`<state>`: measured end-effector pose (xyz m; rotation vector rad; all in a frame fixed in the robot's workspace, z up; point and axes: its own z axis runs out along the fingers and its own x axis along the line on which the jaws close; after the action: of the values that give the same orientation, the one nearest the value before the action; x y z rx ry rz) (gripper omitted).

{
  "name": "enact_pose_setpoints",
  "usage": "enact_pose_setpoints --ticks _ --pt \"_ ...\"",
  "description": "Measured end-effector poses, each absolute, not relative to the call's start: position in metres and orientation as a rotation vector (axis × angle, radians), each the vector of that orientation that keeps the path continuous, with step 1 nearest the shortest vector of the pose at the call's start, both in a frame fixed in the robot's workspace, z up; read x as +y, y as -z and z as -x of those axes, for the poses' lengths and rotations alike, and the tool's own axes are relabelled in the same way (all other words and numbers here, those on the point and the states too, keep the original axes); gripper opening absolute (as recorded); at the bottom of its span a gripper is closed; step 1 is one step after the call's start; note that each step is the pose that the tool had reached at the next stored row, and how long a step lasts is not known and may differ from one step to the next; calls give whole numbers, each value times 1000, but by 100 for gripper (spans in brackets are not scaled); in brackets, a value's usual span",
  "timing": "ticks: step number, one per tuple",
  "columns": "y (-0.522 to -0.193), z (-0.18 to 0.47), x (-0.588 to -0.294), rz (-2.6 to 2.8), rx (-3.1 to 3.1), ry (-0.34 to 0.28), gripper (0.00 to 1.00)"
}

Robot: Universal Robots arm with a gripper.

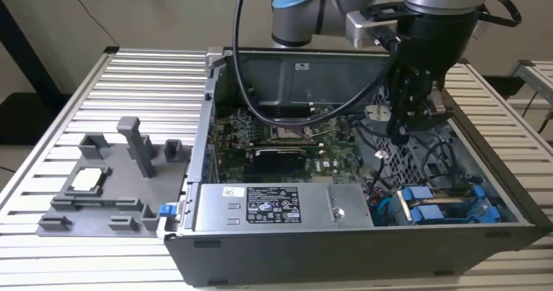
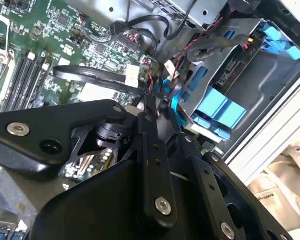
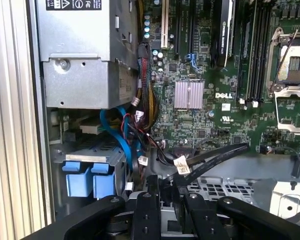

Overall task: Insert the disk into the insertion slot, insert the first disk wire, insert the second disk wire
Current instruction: 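Insert the second disk wire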

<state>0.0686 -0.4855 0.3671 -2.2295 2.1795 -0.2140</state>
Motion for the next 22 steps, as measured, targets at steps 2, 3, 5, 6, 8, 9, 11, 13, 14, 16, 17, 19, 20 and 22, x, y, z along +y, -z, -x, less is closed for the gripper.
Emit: enact_pose_setpoints --ticks 2,3,5,6,8,9,11,13,14,16,17,19,20,22 --pt "-365 -68 -485 2234 2167 224 27" --pt "-364 -67 -485 2236 2160 229 27" --pt "-363 -66 -484 2243 2150 234 27" --pt "-363 -65 -484 2245 2148 235 27" --pt "-363 -62 -484 2249 2147 241 27" --pt "-363 -62 -484 2251 2148 246 27" --pt "-363 -62 -484 2259 2149 261 27" --pt "-363 -62 -484 2264 2150 273 27" --pt "-363 -62 -484 2264 2150 273 27" --pt "-363 -62 -484 2264 2150 274 27" --pt "-363 -62 -484 2264 2150 274 27" --pt "-363 -62 -484 2264 2150 275 27" --pt "-363 -62 -483 2264 2150 276 27" --pt "-363 -62 -481 2263 2150 277 27"
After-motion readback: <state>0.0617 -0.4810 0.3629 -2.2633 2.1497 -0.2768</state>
